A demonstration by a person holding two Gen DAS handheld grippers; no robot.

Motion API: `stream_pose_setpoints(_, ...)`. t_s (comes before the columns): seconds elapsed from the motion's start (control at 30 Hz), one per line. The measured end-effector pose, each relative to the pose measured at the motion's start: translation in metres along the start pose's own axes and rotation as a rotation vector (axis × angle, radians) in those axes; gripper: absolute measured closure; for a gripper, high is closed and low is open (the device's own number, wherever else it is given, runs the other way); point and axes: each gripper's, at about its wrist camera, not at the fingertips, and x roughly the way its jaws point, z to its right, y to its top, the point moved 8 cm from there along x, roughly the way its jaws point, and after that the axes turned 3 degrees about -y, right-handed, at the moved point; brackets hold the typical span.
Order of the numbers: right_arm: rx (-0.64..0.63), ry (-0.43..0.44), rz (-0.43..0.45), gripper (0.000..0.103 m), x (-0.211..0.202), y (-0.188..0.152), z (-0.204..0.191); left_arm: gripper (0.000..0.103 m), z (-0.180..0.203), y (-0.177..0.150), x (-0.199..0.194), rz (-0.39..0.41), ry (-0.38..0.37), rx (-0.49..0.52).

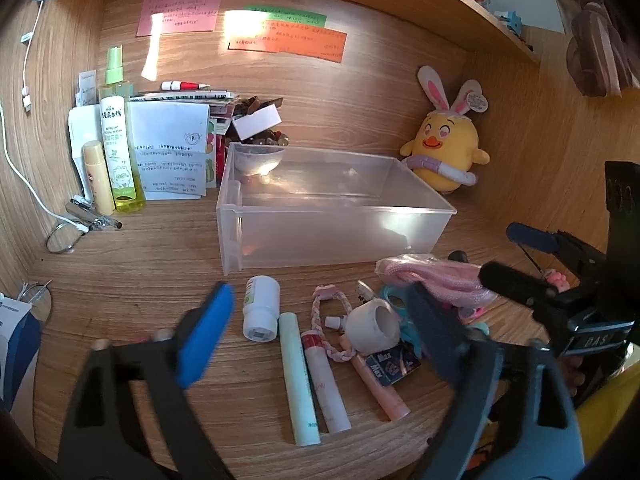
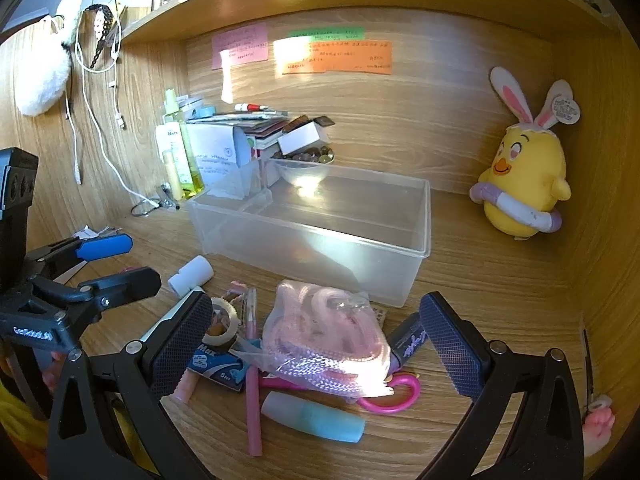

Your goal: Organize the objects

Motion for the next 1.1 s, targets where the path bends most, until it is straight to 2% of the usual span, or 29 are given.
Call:
stream_pose_setpoints(0.1, 0.021, -0.007, 0.009, 0.002, -0.002, 0.002, 0.008, 0.021, -0.008, 0.001, -0.004, 0.004, 0.023, -0.008)
stream_pose_setpoints(0.23, 0.05, -0.049, 0.013, 0.012, -0.005, 0.004, 0.026, 0.021, -0.03, 0.005, -0.018, 0.033, 0.089, -0.022)
stream_pose_setpoints(0.37, 0.1, -0.099, 0.002, 0.019, -0.006, 0.003, 0.052, 0.021, -0.062, 0.001, -0.027, 0.025, 0.171, -0.06)
stream_pose_setpoints(0.5, 0.16, -0.153, -0.028, 0.024, -0.004, -0.004, 0.08, 0.021, -0.095, -0.016, -0.021, -0.03, 0.193, -0.142)
stream_pose_setpoints(0.67, 0.247, -0.198, -0.093, 0.033, 0.006, -0.02, 0.109, 0.021, -0.111, -0.04, -0.006, -0.12, 0.246, -0.16)
stream_pose_setpoints(0.83, 0.271, -0.168, -0.163, 0.035, 0.023, -0.036, 0.109, 0.023, -0.114, -0.05, 0.001, -0.137, 0.284, -0.138)
stream_pose_setpoints(1.0, 0.253, -0.098, -0.193, 0.036, 0.038, -0.038, 0.089, 0.038, -0.115, -0.057, 0.007, -0.147, 0.288, -0.136)
stream_pose_setpoints(1.1, 0.258, -0.071, -0.222, 0.041, 0.049, -0.039, 0.082, 0.045, -0.118, -0.059, 0.01, -0.144, 0.292, -0.142)
